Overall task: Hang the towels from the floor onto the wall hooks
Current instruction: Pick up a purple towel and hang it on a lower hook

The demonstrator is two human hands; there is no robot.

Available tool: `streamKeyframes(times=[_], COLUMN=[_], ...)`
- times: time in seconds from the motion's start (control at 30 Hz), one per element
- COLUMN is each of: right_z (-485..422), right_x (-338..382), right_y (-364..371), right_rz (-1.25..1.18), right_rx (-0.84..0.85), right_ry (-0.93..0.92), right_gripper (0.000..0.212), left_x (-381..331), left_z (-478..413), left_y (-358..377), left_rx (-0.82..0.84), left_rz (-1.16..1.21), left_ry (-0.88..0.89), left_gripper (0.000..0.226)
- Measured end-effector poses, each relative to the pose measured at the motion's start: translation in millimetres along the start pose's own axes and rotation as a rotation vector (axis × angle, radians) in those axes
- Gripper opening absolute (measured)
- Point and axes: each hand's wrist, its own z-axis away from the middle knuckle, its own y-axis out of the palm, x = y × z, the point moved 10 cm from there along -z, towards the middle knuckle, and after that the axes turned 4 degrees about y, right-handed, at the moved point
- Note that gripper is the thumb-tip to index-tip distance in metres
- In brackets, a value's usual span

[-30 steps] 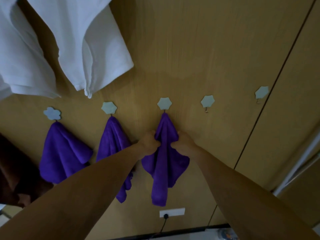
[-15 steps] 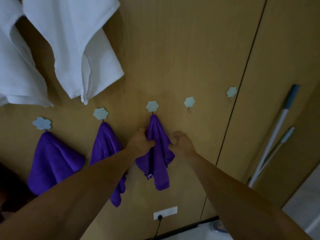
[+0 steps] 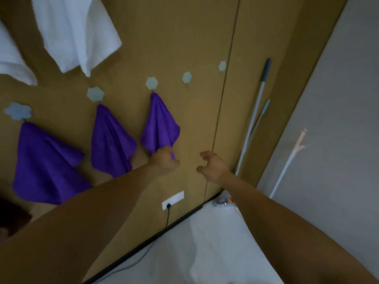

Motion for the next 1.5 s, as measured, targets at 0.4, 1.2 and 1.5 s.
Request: streamKeyframes(times=[0.4, 1.2, 1.5], right_z=[165.1, 403.4, 410.7], right_x=[-226.8, -829.7, -1018.2], right_y=[-46.8, 125.5, 323.6], right_rz=[0.095, -0.208, 0.08], right_rx=[0.081, 0.337, 0.366], right_ry=[0.418, 1.074, 1.002], right_gripper=[0.041, 0.045, 0.051], left_x=[-123.1, -171.3, -45.6], left_z=[111.0, 325.4, 332.5], left_y=[230.9, 840.8, 1052.7], left_rx=[0.61, 1.111, 1.109], left_rz=[0.071, -0.107, -0.14], left_ry=[0.29, 0.124, 0.083], left_gripper=[0.046, 0.053, 0.046])
